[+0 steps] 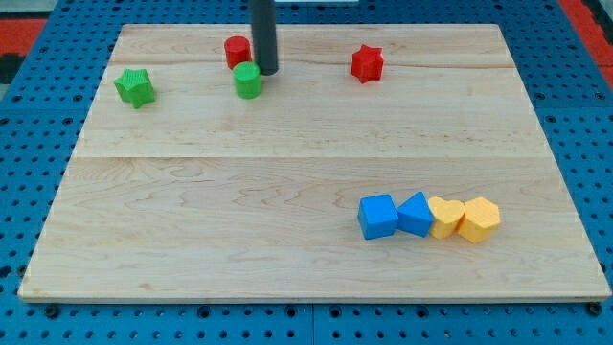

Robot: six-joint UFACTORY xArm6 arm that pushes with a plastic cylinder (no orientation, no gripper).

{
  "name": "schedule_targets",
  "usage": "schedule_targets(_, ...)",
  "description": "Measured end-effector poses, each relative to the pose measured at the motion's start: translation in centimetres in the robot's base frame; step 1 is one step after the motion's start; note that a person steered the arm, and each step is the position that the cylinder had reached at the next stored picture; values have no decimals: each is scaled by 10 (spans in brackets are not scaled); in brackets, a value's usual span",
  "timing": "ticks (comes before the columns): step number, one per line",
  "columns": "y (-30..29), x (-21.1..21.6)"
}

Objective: Push the green circle diagonally bottom right to the green star

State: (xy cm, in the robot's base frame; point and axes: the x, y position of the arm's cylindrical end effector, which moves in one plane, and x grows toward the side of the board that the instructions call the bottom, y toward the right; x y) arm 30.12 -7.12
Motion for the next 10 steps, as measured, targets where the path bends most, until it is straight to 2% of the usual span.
schedule_targets(2,-50,83)
schedule_targets(3,-46,74)
schedule_targets(4,-46,40)
schedule_targets(5,-93,38)
schedule_targets(7,-99,126)
schedule_targets(8,-107,134)
schedule_targets(9,-150,130)
schedule_targets(10,-170,173)
